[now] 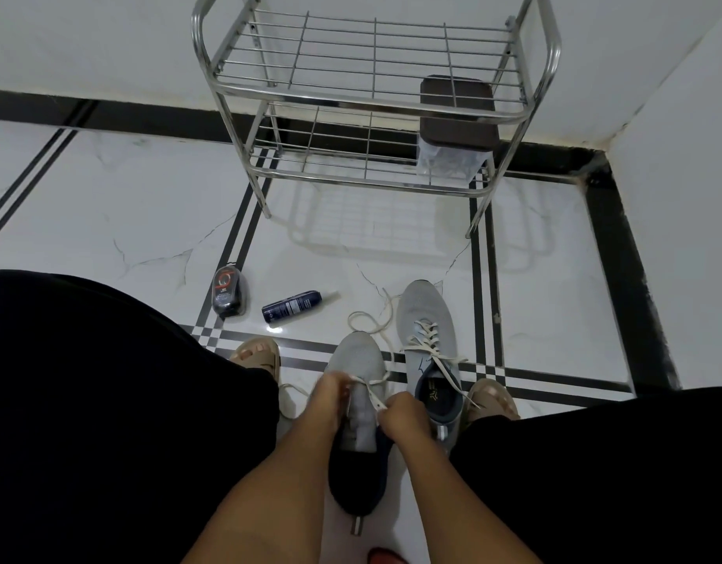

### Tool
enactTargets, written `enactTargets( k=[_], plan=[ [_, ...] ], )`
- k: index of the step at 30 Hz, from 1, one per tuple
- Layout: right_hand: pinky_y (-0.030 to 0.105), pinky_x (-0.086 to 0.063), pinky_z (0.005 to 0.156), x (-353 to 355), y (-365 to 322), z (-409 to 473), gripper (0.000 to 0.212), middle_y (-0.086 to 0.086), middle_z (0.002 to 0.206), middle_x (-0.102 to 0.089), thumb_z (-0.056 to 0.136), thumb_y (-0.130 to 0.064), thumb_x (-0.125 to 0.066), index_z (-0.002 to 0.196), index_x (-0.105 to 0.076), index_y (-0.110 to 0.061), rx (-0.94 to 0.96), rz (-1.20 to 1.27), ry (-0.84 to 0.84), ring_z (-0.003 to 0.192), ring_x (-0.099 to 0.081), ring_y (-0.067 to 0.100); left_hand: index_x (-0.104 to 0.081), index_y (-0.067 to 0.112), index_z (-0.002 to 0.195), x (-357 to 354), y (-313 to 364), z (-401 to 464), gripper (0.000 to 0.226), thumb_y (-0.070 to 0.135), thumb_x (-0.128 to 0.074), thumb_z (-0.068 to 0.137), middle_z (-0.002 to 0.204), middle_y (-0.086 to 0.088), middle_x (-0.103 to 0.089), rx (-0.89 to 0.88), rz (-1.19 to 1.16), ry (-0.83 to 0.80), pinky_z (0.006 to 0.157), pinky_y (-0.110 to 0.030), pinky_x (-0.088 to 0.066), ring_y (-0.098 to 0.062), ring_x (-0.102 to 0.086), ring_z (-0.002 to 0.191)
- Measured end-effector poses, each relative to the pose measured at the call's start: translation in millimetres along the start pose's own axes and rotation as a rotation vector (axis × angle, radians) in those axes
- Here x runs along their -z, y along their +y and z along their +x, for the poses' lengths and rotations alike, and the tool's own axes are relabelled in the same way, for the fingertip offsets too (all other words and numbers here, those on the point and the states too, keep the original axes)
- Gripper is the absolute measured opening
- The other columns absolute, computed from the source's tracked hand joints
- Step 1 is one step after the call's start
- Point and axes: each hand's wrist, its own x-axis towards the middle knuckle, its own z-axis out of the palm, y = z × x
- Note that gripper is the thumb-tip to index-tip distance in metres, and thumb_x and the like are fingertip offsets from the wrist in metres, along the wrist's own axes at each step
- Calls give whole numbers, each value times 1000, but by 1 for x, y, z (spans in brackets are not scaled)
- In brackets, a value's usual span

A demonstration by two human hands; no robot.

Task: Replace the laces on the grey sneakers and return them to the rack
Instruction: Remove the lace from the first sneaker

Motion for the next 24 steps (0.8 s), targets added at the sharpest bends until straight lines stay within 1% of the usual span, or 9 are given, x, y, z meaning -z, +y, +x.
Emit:
enactTargets(
  k=[2,3,6,8,12,15,20,22,24],
  plan=[
    [33,-50,80,5,-1,0,27,15,104,-68,74,-19,-51,92,-71,-12,-13,51,-4,98,-65,33,-46,12,56,7,-1,5,29,17,-47,85,53,-4,-46,86,-302,69,53,-29,-39,-16,-39,48],
    [33,-50,80,6,-1,1,28,15,105,-68,75,-19,-51,94,-71,-12,-20,61,-3,98,-65,33,-51,12,59,9,2,6,30,25,-48,86,54,-3,-48,76,-256,83,50,-26,-35,-16,-41,48],
    [30,-47,74,8,3,0,26,15,106,-68,80,-17,-53,97,-71,-11,-29,50,-8,99,-65,33,-67,7,100,5,8,12,48,50,-49,89,93,-11,-65,-125,638,48,71,-30,-45,-26,-61,85],
    [27,-43,69,6,5,-1,18,15,103,-68,82,-17,-53,88,-69,-14,-7,22,-43,99,-65,32,-65,11,110,-2,5,16,47,51,-50,89,112,-9,-61,-346,1172,62,83,-33,-46,-27,-58,105],
    [24,-39,60,7,5,-5,20,12,85,-61,84,-16,-54,64,-53,-17,91,-28,-89,91,-65,30,-65,18,110,-8,-6,11,32,39,-46,95,114,-7,-55,-576,1325,217,86,-38,-46,-26,-54,107],
    [23,-38,65,8,5,-8,11,16,95,-64,85,-14,-52,83,-63,-12,136,-51,-129,83,-59,25,-64,15,110,-7,-14,13,30,33,-45,97,114,-7,-56,-587,1323,233,85,-37,-45,-26,-54,107],
    [31,-48,73,10,7,-3,30,18,108,-66,82,-15,-52,107,-68,-7,66,8,-126,89,-60,27,-62,4,107,-4,1,16,21,14,-50,93,105,-15,-60,-137,665,31,88,-34,-47,-29,-57,99],
    [28,-45,73,13,7,-1,31,17,110,-66,81,-13,-51,106,-69,-9,30,29,-107,95,-63,31,-59,0,86,2,6,12,19,6,-43,95,83,-14,-56,7,-19,30,76,-36,-47,-26,-56,77],
    [26,-44,73,14,6,1,31,17,110,-67,80,-10,-50,103,-70,-9,15,53,-92,101,-63,33,-52,6,78,11,6,16,27,12,-35,98,79,-11,-54,73,-627,66,82,-40,-47,-23,-54,71]
  ],
)
